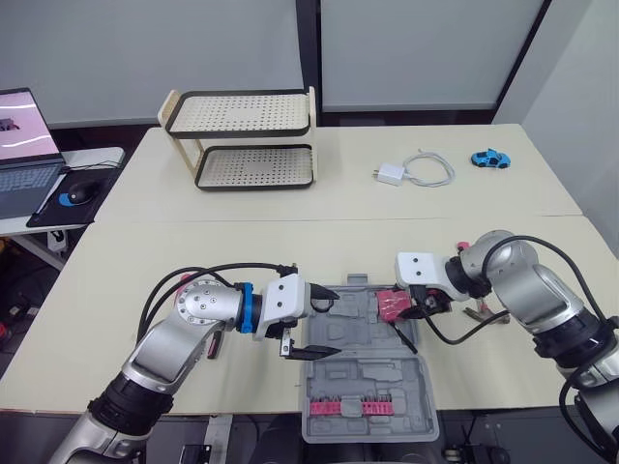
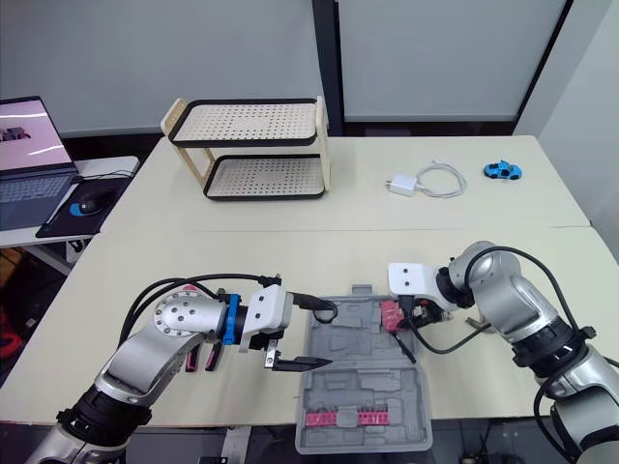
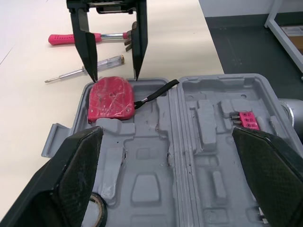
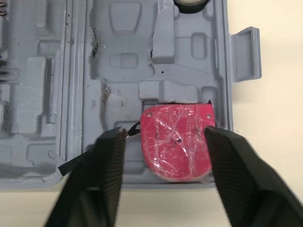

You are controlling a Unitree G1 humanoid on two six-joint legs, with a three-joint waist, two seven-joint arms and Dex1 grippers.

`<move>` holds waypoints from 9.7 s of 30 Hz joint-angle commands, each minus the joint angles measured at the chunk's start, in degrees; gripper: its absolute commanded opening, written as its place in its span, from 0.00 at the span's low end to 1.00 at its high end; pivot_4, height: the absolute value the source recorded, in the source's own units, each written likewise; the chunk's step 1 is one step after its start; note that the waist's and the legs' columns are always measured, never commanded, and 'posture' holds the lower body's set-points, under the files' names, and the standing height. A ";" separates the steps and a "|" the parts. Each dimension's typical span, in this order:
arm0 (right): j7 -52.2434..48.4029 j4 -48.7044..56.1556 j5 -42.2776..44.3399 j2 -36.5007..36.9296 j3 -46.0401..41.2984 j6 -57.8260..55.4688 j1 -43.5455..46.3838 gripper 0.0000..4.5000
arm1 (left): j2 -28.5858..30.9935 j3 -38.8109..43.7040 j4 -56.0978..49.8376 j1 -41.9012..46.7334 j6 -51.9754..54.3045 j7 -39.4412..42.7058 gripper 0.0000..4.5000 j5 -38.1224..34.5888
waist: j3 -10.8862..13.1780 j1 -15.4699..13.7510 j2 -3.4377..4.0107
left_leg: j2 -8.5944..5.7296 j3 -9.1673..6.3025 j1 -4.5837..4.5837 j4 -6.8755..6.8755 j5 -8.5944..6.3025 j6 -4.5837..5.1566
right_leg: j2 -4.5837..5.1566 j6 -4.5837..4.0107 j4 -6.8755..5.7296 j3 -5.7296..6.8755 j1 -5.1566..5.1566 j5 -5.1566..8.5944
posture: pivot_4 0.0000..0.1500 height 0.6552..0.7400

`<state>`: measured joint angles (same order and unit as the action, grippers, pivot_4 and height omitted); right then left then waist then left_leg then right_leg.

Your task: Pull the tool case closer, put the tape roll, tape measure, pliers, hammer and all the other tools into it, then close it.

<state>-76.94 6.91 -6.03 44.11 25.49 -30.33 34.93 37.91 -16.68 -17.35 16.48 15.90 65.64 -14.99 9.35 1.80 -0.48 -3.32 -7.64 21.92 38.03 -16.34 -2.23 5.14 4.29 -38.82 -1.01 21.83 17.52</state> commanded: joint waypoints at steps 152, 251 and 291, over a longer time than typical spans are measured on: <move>8.93 27.57 41.41 15.63 -25.87 -7.92 -13.69 0.99 | -23.88 29.07 -3.49 -18.76 32.37 -62.58 1.00 1.92 | -0.02 -1.86 -0.45 | -0.02 -0.03 -0.07 -0.07 -0.16 0.24 | 0.08 0.02 0.73 0.12 -0.48 -0.03 | 1.00 1.00; 35.51 32.59 24.07 2.80 -2.51 -19.06 -11.75 1.00 | 0.86 -11.80 -1.83 20.61 18.14 1.53 0.56 9.75 | 0.12 -0.24 -0.48 | -0.02 -0.12 0.06 -0.05 -0.02 0.03 | -0.05 0.04 0.73 0.17 -0.42 -0.02 | 1.00 1.00; 22.41 32.64 18.40 8.26 -5.35 -14.59 -8.06 0.26 | 10.89 3.35 4.70 9.68 -0.69 13.56 1.00 -0.76 | 0.12 -0.13 -0.44 | 0.02 -0.10 0.06 -0.05 -0.03 0.04 | -0.05 0.04 0.61 0.11 -0.27 -0.03 | 1.00 1.00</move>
<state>-52.42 36.53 11.10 50.46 23.57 -46.26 25.99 47.41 -17.36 -12.76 27.33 17.64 76.92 -12.40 9.47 1.68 -0.92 -3.30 -7.74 21.99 37.97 -16.37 -2.19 5.10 4.32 -38.21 -0.90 21.58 17.49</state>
